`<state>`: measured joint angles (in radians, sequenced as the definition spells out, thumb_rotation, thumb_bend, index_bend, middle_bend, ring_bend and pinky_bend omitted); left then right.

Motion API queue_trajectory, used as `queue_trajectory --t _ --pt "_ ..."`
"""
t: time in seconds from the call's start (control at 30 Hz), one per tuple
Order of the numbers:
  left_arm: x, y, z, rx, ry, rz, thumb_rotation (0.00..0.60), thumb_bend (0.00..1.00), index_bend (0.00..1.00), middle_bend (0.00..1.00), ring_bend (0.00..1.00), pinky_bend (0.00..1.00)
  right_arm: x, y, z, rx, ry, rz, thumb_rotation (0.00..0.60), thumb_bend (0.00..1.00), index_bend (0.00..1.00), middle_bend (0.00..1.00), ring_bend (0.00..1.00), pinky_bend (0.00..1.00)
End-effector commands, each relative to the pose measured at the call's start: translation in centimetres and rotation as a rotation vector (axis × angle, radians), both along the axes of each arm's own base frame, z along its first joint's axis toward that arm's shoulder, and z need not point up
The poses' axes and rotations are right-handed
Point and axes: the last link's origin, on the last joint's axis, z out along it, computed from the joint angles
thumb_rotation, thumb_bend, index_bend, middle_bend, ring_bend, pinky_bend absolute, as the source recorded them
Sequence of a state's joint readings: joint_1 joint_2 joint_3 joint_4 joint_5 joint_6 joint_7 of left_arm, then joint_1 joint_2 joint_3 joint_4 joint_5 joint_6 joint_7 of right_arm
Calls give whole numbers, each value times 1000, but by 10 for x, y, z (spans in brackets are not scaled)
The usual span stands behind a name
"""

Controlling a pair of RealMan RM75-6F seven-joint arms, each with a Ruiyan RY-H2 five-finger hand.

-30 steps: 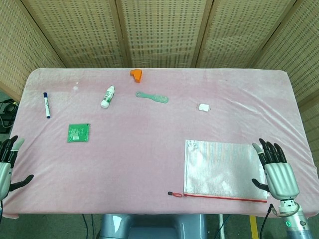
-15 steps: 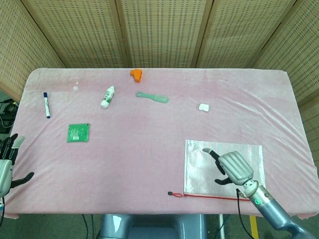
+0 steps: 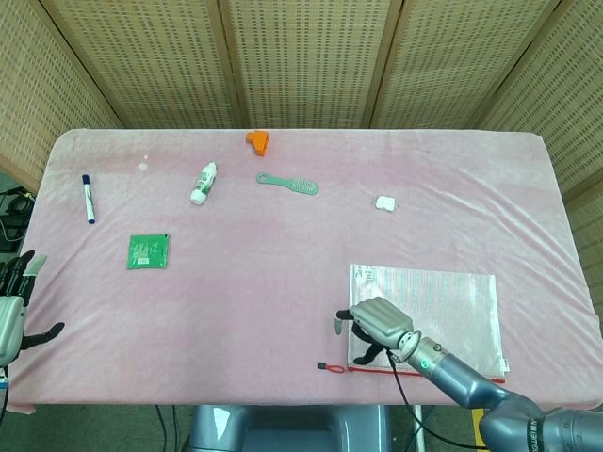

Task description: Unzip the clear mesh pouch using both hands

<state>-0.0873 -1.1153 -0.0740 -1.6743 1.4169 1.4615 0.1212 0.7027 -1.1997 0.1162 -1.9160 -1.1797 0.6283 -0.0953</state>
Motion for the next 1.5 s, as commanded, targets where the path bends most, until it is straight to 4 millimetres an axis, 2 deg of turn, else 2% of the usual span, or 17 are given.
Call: queue_trajectory --t 0.03,0.17,0.27,0.47,0.87,1.5 --pt "0 0 0 3 -1 -1 600 0 0 0 0 0 -2 7 -21 68 47 -6 600 338 487 987 920 1000" --pt "0 0 1 3 0 1 600 0 0 0 0 0 -3 14 -34 91 79 -12 600 406 501 988 920 1000" --pt "0 0 0 -1 1 2 600 0 0 0 0 0 0 18 -47 82 88 -14 600 414 501 988 920 1000" --pt "0 0 0 -2 -1 2 600 0 0 0 0 0 -1 23 -59 70 125 -33 600 420 505 988 922 1000" --pt "1 -1 -2 -11 3 -1 600 0 0 0 0 0 4 29 -73 72 121 -28 600 460 526 988 922 1000" --pt "0 0 1 -11 -7 -1 600 0 0 0 0 0 0 33 -81 74 162 -37 600 504 539 988 923 1000"
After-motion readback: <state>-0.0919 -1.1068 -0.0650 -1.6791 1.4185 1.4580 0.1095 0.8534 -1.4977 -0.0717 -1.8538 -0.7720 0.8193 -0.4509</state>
